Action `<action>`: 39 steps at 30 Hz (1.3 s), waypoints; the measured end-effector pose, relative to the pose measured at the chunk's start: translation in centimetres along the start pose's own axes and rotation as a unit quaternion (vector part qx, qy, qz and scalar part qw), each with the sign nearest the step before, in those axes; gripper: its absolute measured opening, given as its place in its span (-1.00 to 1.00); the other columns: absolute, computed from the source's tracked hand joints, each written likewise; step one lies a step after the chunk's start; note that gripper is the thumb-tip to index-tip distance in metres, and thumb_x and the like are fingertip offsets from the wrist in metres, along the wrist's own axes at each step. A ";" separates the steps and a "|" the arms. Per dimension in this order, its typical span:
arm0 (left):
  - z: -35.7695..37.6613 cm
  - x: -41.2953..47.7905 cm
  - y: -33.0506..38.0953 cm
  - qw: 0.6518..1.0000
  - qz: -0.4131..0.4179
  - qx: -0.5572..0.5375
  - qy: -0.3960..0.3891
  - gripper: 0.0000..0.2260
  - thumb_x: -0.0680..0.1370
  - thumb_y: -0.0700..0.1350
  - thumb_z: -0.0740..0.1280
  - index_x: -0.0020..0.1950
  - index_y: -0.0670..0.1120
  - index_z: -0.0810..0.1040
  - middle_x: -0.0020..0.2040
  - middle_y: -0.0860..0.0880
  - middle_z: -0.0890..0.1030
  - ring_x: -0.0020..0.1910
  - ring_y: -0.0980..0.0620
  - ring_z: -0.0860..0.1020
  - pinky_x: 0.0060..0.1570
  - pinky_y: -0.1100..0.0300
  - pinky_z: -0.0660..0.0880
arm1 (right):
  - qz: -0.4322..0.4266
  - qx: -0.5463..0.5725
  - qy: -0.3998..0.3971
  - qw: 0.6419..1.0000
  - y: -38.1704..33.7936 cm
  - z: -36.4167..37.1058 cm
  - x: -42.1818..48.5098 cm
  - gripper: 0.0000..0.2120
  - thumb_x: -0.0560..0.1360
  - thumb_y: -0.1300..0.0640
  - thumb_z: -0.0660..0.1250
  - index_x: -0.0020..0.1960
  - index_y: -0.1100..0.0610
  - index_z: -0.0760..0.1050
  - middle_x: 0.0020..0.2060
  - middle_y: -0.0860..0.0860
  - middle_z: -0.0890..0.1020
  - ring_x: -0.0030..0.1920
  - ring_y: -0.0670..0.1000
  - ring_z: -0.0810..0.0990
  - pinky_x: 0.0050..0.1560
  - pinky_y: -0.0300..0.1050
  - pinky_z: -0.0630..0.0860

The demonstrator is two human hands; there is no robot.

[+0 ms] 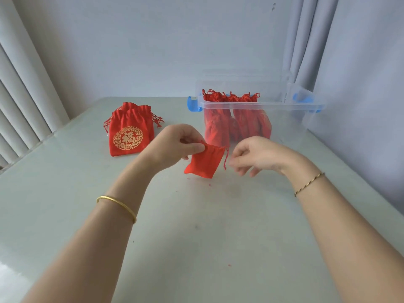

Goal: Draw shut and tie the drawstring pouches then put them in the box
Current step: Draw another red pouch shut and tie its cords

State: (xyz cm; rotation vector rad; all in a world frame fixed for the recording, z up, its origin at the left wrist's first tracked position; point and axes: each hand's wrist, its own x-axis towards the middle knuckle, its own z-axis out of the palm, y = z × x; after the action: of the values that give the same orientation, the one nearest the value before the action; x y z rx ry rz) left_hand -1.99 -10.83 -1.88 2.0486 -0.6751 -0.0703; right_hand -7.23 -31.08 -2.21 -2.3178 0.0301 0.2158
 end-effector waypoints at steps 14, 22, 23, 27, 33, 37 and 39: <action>-0.4 0.2 -0.4 1.000 0.012 -0.002 -0.004 -0.90 0.48 -0.29 0.37 -0.14 -0.09 0.59 -0.13 -0.16 0.63 -0.25 0.07 0.56 -0.24 0.27 0.56 | -0.010 0.096 -0.010 0.995 0.9 -0.1 0.5 -0.88 0.52 0.21 0.29 -0.15 0.15 0.58 -0.14 0.04 0.67 -0.37 -0.11 0.48 -0.42 -0.29 0.31; -2.2 0.1 -1.2 0.981 -0.006 0.190 0.032 -0.94 0.48 -0.20 0.37 -0.15 -0.09 0.63 -0.37 -0.02 0.55 -0.45 0.05 0.45 -0.48 0.34 0.36 | -0.005 0.145 0.071 0.987 1.4 -1.9 -0.2 -0.82 0.53 0.14 0.28 -0.19 0.14 0.59 -0.40 0.02 0.59 -0.46 -0.11 0.30 -0.55 -0.35 0.18; -2.5 0.0 -1.2 0.980 -0.010 0.195 0.042 -0.94 0.48 -0.19 0.37 -0.15 -0.11 0.63 -0.38 0.01 0.52 -0.45 0.03 0.44 -0.47 0.29 0.35 | -0.001 0.147 0.081 0.986 1.5 -2.0 -0.3 -0.82 0.53 0.12 0.29 -0.21 0.14 0.59 -0.41 0.02 0.58 -0.48 -0.11 0.30 -0.55 -0.35 0.17; -3.4 -0.1 -1.8 0.977 -0.033 0.200 0.070 -0.93 0.49 -0.14 0.37 -0.18 -0.09 0.62 -0.37 0.05 0.51 -0.41 0.07 0.41 -0.39 0.23 0.31 | 0.010 0.180 0.103 0.978 1.7 -2.3 -0.2 -0.79 0.52 0.09 0.30 -0.25 0.14 0.57 -0.47 -0.02 0.56 -0.52 -0.12 0.32 -0.56 -0.33 0.18; -4.8 -0.5 -2.6 0.976 -0.076 0.181 0.091 -0.83 0.53 -0.14 0.30 -0.24 -0.13 0.60 -0.36 -0.07 0.47 -0.46 0.12 0.33 -0.43 0.22 0.23 | 0.088 0.146 0.170 0.971 2.6 -2.9 0.1 -0.77 0.46 0.21 0.31 -0.37 0.17 0.51 -0.60 -0.02 0.48 -0.64 -0.16 0.29 -0.60 -0.36 0.16; -4.3 -0.4 -1.6 0.988 -0.109 -0.012 0.112 -0.78 0.51 -0.18 0.28 -0.34 -0.10 0.52 -0.21 -0.10 0.56 -0.16 -0.03 0.46 -0.06 0.09 0.39 | 0.107 0.087 0.211 0.968 2.5 -2.3 0.1 -0.79 0.41 0.25 0.28 -0.41 0.18 0.49 -0.52 0.04 0.47 -0.53 -0.06 0.30 -0.52 -0.29 0.19; -3.4 -0.4 -0.1 0.973 -0.084 -0.196 0.085 -0.68 0.55 -0.20 0.19 -0.41 -0.08 0.43 -0.14 -0.07 0.63 -0.03 0.00 0.57 0.06 0.11 0.41 | 0.102 0.095 0.217 0.966 2.2 -2.2 0.1 -0.79 0.41 0.24 0.26 -0.39 0.17 0.49 -0.50 0.05 0.47 -0.50 -0.05 0.30 -0.48 -0.25 0.21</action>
State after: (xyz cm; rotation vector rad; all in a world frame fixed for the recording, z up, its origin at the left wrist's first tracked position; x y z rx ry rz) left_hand -1.22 -7.99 -0.16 1.7015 -0.3462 -0.1156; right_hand -7.03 -34.17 -2.28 -2.1273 0.4897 -0.1897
